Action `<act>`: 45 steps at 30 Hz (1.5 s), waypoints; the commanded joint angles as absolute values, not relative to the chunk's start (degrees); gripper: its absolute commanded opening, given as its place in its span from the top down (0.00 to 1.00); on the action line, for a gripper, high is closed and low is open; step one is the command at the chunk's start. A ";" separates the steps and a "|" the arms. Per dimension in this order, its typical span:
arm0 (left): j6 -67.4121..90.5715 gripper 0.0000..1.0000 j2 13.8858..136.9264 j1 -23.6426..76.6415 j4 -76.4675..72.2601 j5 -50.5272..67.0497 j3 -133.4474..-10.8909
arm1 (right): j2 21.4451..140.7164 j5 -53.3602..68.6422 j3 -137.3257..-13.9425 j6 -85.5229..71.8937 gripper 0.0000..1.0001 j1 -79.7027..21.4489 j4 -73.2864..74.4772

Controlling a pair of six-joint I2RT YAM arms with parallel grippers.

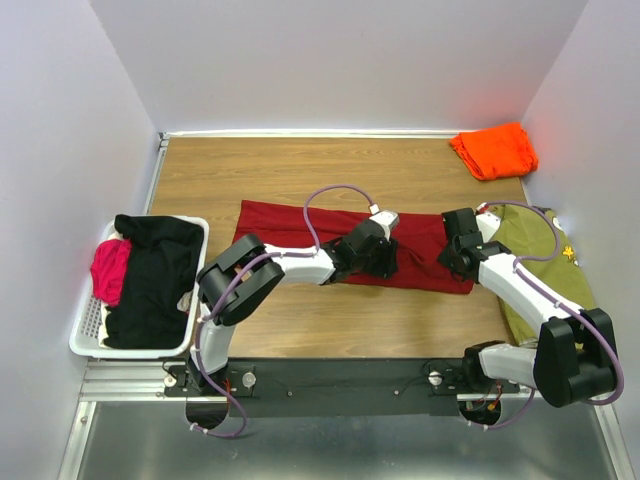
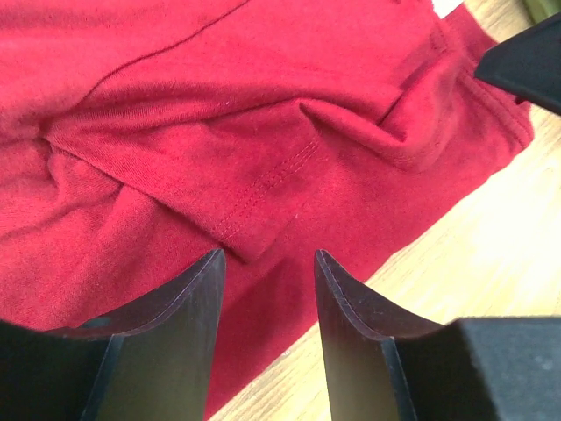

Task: Fold and stack the t-shirts
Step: Fold the other side of the tshirt into a rectangle

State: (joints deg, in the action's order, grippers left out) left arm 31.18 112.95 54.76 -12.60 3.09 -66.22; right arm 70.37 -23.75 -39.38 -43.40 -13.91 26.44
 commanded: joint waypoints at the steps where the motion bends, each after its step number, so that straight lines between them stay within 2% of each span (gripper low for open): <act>1: 32.17 0.46 114.43 54.84 -13.01 3.69 -67.94 | 70.31 -25.49 -40.17 -42.89 0.65 -14.24 27.33; 7: 32.52 0.47 115.58 54.84 -13.09 2.73 -68.64 | 70.49 -25.40 -40.17 -42.98 0.64 -14.24 27.33; 17: 32.78 0.62 116.72 54.84 -12.92 0.97 -69.17 | 70.49 -25.49 -39.99 -42.63 0.65 -14.24 27.33; 19: 32.70 0.75 116.37 54.84 -12.66 0.44 -69.08 | 70.58 -25.49 -39.99 -42.54 0.65 -14.24 27.33; 20: 32.61 0.91 116.19 54.84 -12.48 0.44 -69.00 | 70.75 -25.40 -39.99 -42.63 0.65 -14.24 27.33; 21: 32.61 0.99 115.84 54.84 -12.39 0.44 -68.91 | 70.75 -25.23 -40.08 -42.63 0.65 -14.24 27.33; 28: 31.03 1.00 112.77 55.20 -10.72 -6.23 -66.98 | 70.84 -25.49 -39.90 -42.98 0.66 -14.24 27.33; 45: 29.71 1.00 104.24 59.23 -7.65 -8.79 -63.81 | 71.02 -25.93 -39.55 -42.98 0.66 -14.33 27.25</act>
State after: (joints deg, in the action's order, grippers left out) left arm 30.63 107.39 57.43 -9.69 -6.17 -65.04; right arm 70.61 -23.77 -39.38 -42.87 -13.91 26.59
